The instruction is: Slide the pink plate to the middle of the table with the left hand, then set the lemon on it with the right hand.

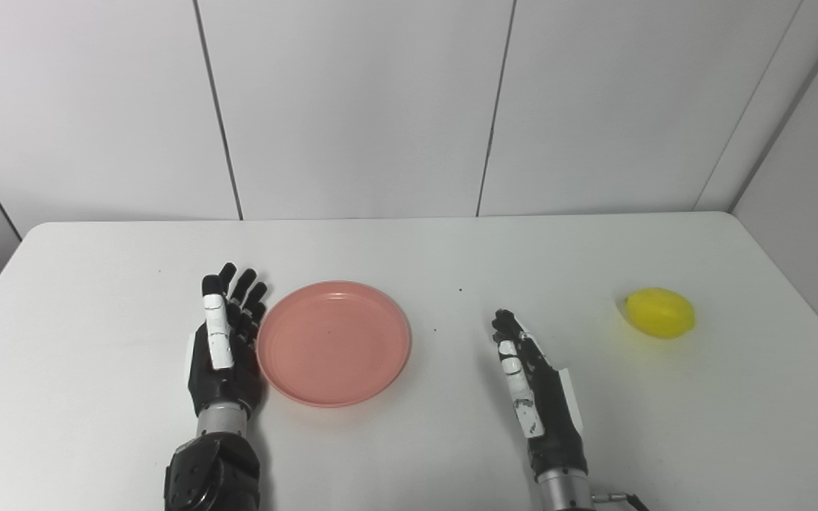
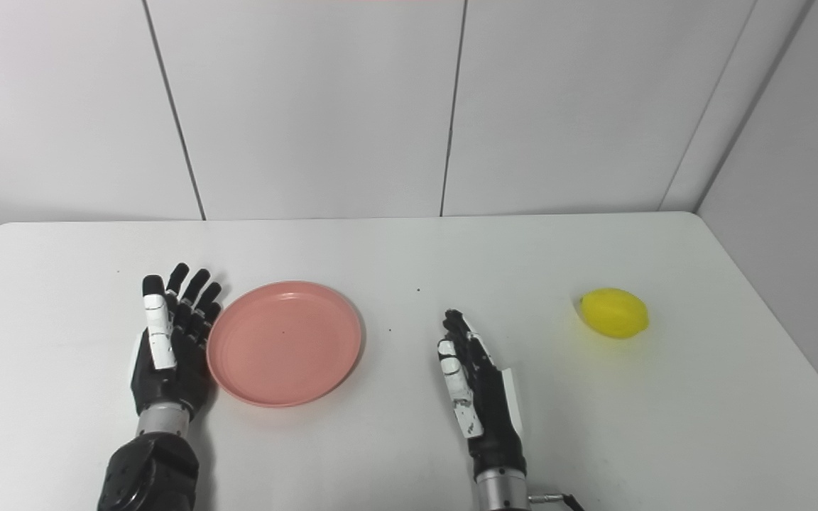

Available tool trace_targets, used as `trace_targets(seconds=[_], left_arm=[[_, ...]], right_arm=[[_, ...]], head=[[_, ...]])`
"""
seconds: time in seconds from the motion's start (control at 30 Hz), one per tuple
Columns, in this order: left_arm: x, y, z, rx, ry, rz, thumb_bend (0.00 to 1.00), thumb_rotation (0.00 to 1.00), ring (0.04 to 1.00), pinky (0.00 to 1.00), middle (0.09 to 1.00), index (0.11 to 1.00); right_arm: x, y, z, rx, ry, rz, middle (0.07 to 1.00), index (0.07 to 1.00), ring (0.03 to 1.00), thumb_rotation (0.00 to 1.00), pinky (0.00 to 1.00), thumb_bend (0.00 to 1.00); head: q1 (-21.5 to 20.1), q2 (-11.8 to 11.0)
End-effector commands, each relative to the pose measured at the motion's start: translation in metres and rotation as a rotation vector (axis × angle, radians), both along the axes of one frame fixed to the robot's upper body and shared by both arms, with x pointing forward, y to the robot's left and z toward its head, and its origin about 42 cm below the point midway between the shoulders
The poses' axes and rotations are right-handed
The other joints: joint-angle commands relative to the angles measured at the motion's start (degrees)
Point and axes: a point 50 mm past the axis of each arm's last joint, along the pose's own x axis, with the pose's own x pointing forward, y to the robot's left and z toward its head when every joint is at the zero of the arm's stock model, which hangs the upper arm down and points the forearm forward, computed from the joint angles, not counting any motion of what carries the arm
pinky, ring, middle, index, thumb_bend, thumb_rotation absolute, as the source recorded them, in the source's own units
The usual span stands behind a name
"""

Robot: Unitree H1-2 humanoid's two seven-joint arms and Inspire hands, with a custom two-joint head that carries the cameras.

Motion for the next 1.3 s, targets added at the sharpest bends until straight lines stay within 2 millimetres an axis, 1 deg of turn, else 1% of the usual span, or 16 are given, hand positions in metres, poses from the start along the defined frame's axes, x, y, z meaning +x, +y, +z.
trace_targets(seconds=[0.0,0.1,0.23,0.3,0.5,0.57,0.63,0.67,0.73,0.8,0.87,0.93,1.07,1.13,1.23,1.27], left_arm=[[-0.003,0.009,-0.008,0.008,0.033,0.0,0.95,0.83,0.913,0.98,0.931,0.928],[-0.001,0.013,-0.01,0.003,0.031,-0.005,0.96,0.83,0.917,0.98,0.938,0.936],[0.003,0.018,-0.011,-0.003,0.029,-0.006,0.96,0.82,0.928,0.97,0.945,0.945],[0.004,0.019,-0.012,-0.006,0.028,-0.005,0.97,0.83,0.934,0.98,0.953,0.95],[0.005,0.019,-0.012,-0.018,0.033,-0.003,0.96,0.82,0.925,0.97,0.936,0.944],[0.005,0.02,-0.012,-0.017,0.032,-0.005,0.95,0.82,0.927,0.97,0.943,0.949],[0.005,0.02,-0.012,-0.017,0.033,-0.005,0.95,0.83,0.931,0.98,0.944,0.951],[0.005,0.02,-0.013,-0.018,0.033,-0.005,0.95,0.82,0.925,0.97,0.937,0.944],[0.005,0.02,-0.013,-0.02,0.038,-0.004,0.95,0.82,0.924,0.97,0.939,0.942],[0.006,0.02,-0.014,-0.022,0.041,-0.003,0.95,0.82,0.93,0.97,0.948,0.947],[0.006,0.021,-0.014,-0.023,0.043,-0.002,0.96,0.83,0.937,0.99,0.97,0.953],[0.007,0.021,-0.014,-0.018,0.043,-0.002,0.96,0.83,0.934,0.98,0.968,0.953],[0.006,0.021,-0.013,-0.011,0.04,-0.004,0.95,0.83,0.934,0.98,0.951,0.949],[0.005,0.021,-0.013,-0.013,0.041,-0.005,0.94,0.84,0.929,0.97,0.947,0.947],[0.004,0.02,-0.012,-0.014,0.045,-0.004,0.94,0.84,0.927,0.97,0.948,0.95],[0.004,0.02,-0.012,-0.015,0.045,-0.005,0.94,0.83,0.925,0.96,0.946,0.947]], right_arm=[[0.005,0.002,0.023,-0.042,-0.092,-0.041,0.821,0.807,0.787,0.96,0.72,0.7],[0.01,-0.003,0.034,-0.072,-0.131,-0.068,0.794,0.78,0.751,0.96,0.68,0.74],[0.016,-0.015,0.048,-0.093,-0.167,-0.094,0.795,0.787,0.743,0.97,0.66,0.75],[0.018,-0.021,0.055,-0.118,-0.183,-0.103,0.788,0.789,0.739,0.97,0.65,0.74],[0.025,-0.04,0.079,-0.222,-0.271,-0.123,0.785,0.787,0.734,0.96,0.64,0.73],[0.028,-0.046,0.087,-0.266,-0.304,-0.131,0.783,0.782,0.726,0.94,0.64,0.71],[0.031,-0.052,0.094,-0.315,-0.321,-0.146,0.783,0.781,0.724,0.94,0.65,0.72],[0.033,-0.055,0.098,-0.342,-0.327,-0.154,0.785,0.782,0.735,0.94,0.67,0.73],[0.037,-0.061,0.105,-0.396,-0.346,-0.165,0.787,0.784,0.744,0.94,0.68,0.75],[0.04,-0.066,0.109,-0.445,-0.37,-0.171,0.789,0.785,0.75,0.93,0.68,0.76],[0.043,-0.07,0.113,-0.497,-0.397,-0.177,0.787,0.789,0.75,0.92,0.67,0.8],[0.048,-0.076,0.116,-0.591,-0.423,-0.195,0.783,0.788,0.743,0.92,0.67,0.81],[0.057,-0.088,0.121,-0.744,-0.439,-0.23,0.772,0.777,0.744,0.91,0.71,0.82],[0.062,-0.097,0.122,-0.809,-0.432,-0.241,0.788,0.786,0.764,0.93,0.77,0.82],[0.069,-0.108,0.123,-0.881,-0.429,-0.254,0.796,0.792,0.77,0.94,0.78,0.82],[0.071,-0.112,0.123,-0.912,-0.425,-0.261,0.795,0.791,0.765,0.94,0.77,0.81]], head=[[-0.83,-0.17],[-2.12,-0.49],[-2.83,-0.81],[-3.01,-0.94],[-3.51,-1.04],[-3.51,-1.04],[-4.06,-1.24],[-4.22,-1.29],[-4.18,-1.36],[-4.18,-1.42],[-4.15,-1.43],[-4.19,-1.47],[-4.27,-1.48],[-4.26,-1.48],[-4.24,-1.52],[-4.24,-1.52]])
